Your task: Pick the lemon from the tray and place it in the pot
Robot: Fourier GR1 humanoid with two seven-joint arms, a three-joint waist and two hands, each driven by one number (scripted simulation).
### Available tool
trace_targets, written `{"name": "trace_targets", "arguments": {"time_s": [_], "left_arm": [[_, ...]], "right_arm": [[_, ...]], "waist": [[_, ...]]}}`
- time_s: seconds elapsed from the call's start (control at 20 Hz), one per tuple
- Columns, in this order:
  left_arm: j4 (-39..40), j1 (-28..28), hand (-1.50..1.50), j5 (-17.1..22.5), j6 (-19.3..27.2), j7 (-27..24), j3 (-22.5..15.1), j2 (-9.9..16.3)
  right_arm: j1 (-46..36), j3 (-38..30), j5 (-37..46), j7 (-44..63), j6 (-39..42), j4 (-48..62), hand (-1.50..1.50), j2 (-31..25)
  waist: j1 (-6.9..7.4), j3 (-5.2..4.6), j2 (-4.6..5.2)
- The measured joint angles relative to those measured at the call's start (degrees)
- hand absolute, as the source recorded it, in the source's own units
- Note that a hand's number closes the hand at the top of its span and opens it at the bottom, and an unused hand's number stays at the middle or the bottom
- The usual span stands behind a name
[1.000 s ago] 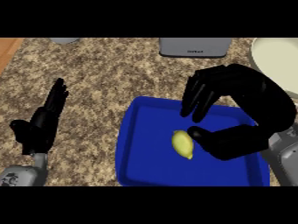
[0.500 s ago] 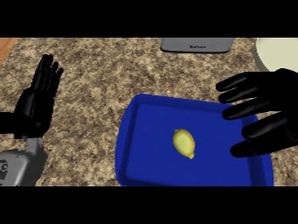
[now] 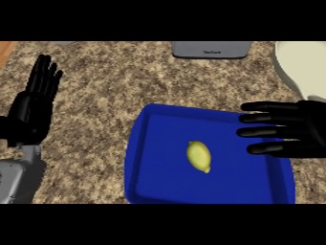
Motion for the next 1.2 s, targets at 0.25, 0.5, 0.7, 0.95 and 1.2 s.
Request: {"name": "trace_targets", "arguments": {"time_s": [0.25, 0.5, 0.7, 0.95, 1.2], "left_arm": [[0.9, -0.2, 0.0, -0.5, 0.0, 0.0, 0.3, -0.4], [2.0, -0.5, 0.0, -0.7, -0.9, -0.5, 1.5, -0.6], [2.3, -1.0, 0.0, -1.6, -1.1, -0.3, 1.8, -1.2], [3.2, -1.5, 0.0, -2.0, -1.9, -0.7, 2.7, -1.7], [2.3, -1.9, 0.0, -2.3, -2.3, 0.8, 3.2, -1.6]], "right_arm": [[2.7, 3.6, 9.2, -1.6, -5.4, 2.5, -1.5, 1.3], [4.4, 6.1, 17.4, -0.1, -8.1, 3.1, -1.5, 4.5], [4.9, 7.1, 23.0, 0.7, -9.6, 6.3, -1.5, 7.5], [5.0, 8.4, 28.1, 1.4, -11.1, 8.6, -1.5, 11.5], [5.0, 9.5, 30.6, 0.1, -14.6, 14.0, -1.5, 14.9]], "waist": [[-0.44, -0.11, -0.36], [-0.76, -0.16, -0.55], [-0.81, -0.19, -0.6], [-0.87, -0.2, -0.62], [-0.75, -0.18, -0.6]]}}
